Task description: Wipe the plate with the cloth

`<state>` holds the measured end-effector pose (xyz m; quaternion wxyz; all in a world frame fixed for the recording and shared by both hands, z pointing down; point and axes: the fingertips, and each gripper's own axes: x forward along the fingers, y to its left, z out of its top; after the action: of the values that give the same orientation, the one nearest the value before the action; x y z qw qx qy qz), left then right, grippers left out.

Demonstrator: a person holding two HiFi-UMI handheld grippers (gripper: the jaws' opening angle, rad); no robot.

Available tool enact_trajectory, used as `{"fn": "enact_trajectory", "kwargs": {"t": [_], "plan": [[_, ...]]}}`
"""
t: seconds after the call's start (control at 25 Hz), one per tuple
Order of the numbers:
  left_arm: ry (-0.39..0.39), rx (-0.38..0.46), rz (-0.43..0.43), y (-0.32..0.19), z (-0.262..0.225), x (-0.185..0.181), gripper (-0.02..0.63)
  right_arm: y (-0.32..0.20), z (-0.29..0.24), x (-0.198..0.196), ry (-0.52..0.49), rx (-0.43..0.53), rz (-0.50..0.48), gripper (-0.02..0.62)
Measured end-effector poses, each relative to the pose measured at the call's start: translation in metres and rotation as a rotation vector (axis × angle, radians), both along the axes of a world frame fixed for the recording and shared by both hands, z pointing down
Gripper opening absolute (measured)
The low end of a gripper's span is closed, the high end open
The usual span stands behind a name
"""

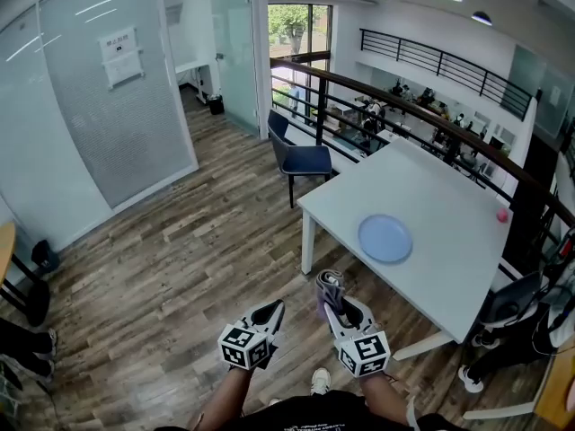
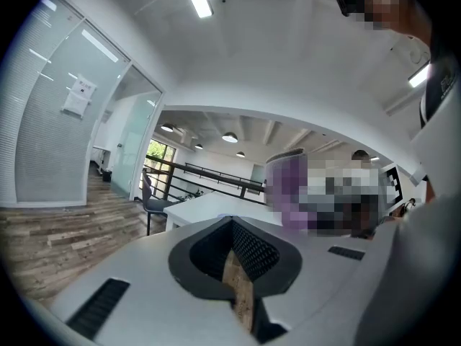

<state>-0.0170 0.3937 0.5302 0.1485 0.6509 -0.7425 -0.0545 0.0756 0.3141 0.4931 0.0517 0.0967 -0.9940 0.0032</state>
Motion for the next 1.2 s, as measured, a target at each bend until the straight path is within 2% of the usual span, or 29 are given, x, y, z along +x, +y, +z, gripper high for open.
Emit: {"fn": "enact_trajectory", "kwargs": {"t": [0.24,0.36,0.84,1.2], "plan": [[-0.026,-0.013,0.007,-0.047,0.0,-0.008,0.003,-0.054,-0.003,0.0,-0.021,0.007,0.054,0.115],[-0.014,-0.018,0.011,-0.068,-0.002,-0.006,0.003,-0.078,-0.004,0.0,-0.028,-0.003,0.064,0.115],[-0.039,-0.064,0.017,-0.124,-0.012,-0.007,0.003,-0.137,-0.017,-0.005,-0.052,-0.03,0.055,0.115],[-0.026,-0.073,-0.025,-0.156,-0.018,-0.003,0.003,-0.171,-0.021,0.004,-0.036,-0.035,0.01,0.115]]}}
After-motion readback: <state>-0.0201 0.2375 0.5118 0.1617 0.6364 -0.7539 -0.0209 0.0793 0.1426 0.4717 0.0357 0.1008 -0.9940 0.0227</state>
